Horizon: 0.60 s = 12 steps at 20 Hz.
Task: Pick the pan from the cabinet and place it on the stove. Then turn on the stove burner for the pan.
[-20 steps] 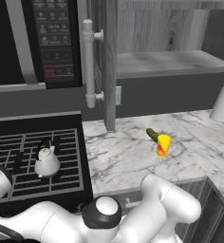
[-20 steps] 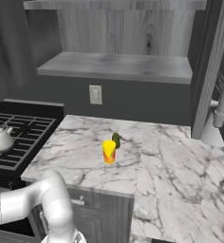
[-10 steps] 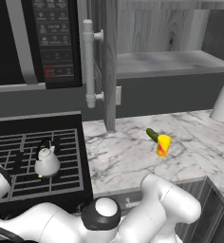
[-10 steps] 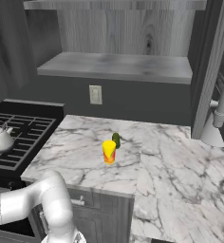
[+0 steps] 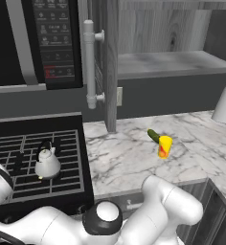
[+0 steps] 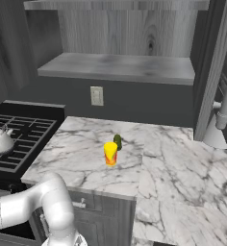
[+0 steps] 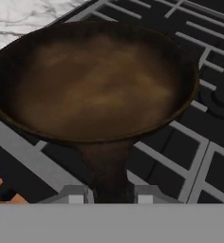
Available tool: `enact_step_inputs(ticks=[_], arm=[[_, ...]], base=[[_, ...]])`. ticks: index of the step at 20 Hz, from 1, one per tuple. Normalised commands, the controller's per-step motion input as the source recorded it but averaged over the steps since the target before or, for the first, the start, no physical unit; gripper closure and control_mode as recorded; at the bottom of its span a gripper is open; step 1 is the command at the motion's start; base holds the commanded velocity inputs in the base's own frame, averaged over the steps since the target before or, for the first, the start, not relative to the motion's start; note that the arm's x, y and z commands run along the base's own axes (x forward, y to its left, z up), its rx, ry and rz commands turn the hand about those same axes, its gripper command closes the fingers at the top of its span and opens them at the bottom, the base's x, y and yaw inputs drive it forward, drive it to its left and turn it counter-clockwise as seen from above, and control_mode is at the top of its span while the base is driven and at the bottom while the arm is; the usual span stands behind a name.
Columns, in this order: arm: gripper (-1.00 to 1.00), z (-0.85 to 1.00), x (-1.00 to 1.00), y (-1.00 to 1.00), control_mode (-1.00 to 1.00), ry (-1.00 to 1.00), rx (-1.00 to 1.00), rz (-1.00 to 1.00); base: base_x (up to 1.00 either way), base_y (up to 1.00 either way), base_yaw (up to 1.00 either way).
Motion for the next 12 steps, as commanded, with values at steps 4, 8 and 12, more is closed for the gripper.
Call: enact_step_inputs(ticks=[4, 8, 12], arm=[[1.00, -0.71, 0.01, -0.13, -1.00, 0.11, -0.07, -0.04], [1.00, -0.37, 0.08, -0.03, -1.00, 0.11, -0.01, -0.02], [1.00, -0.16, 0.12, 0.00, -1.00, 0.08, 0.00, 0.00]], base=[[0.00, 0.00, 0.00], [0.00, 0.00, 0.00], [0.00, 0.00, 0.00]])
